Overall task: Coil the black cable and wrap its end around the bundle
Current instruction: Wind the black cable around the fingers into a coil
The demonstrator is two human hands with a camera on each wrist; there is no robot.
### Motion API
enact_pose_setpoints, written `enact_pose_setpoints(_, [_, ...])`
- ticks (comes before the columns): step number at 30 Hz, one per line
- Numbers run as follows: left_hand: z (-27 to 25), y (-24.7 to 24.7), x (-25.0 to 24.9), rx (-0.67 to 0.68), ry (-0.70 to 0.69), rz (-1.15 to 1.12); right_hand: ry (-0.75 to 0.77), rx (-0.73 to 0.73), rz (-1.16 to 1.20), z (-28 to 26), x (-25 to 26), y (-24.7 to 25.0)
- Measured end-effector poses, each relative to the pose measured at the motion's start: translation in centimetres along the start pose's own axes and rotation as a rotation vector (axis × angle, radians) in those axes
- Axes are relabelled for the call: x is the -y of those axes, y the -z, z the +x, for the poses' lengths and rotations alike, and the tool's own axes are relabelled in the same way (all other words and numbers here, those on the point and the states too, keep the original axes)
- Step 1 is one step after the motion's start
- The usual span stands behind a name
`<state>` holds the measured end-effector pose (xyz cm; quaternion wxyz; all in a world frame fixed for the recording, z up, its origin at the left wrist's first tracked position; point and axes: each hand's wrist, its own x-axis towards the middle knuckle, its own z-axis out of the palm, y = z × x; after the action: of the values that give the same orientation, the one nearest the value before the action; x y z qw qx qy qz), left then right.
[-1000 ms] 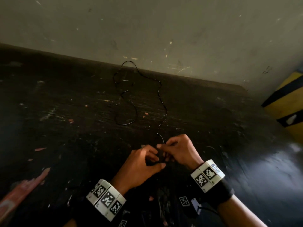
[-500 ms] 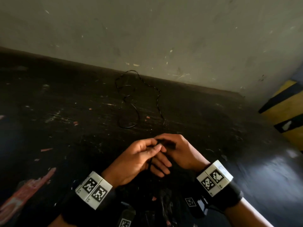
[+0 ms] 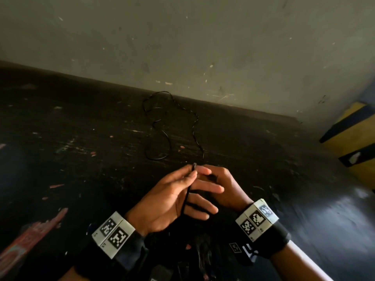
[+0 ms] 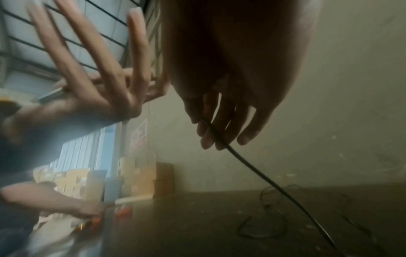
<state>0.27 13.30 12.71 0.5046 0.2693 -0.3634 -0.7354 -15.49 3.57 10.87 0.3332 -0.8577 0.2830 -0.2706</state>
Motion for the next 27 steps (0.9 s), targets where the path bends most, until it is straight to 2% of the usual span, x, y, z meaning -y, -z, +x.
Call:
enact_pose_setpoints(2, [0.7,0.2,0.0,-0.041,-0.052,-0.012,-0.115,0.006,-0.041,-0.8,-0.5,-0.6])
enact_pose_setpoints(5, [2.2,1.1,-0.2,-0.121,-0.149,-0.022,-0.020,0.026,-0.119,-2.4,-1.4,-2.2])
enact_pose_setpoints(8, [3.6,2.6,-0.3,-0.241,-0.221,-0.024,-0.054,0.118,-0.192,-3.6,-0.8,-3.4])
enact_pose_setpoints(14, [4.6,4.3,0.0,-0.365,-0.215,0.155,-0.104,0.351,-0.354,-5.3,2.2,-3.4])
enact_pose_setpoints(22, [2.9,5.6,1.9,-0.323,-0.154,0.358,-0.067,0.315,-0.588,-4.1,8.0,3.6])
enact_pose_setpoints(25, [2.8,5.8,1.8,-0.344,-0.216,0.294,-0.082,0.356,-0.667,-2.8,9.2,6.2])
enact_pose_setpoints(27, [2.8,6.6,1.0,-0.381,-0.249,0.132,-0.099,0.445,-0.662,-2.5,9.2,6.4])
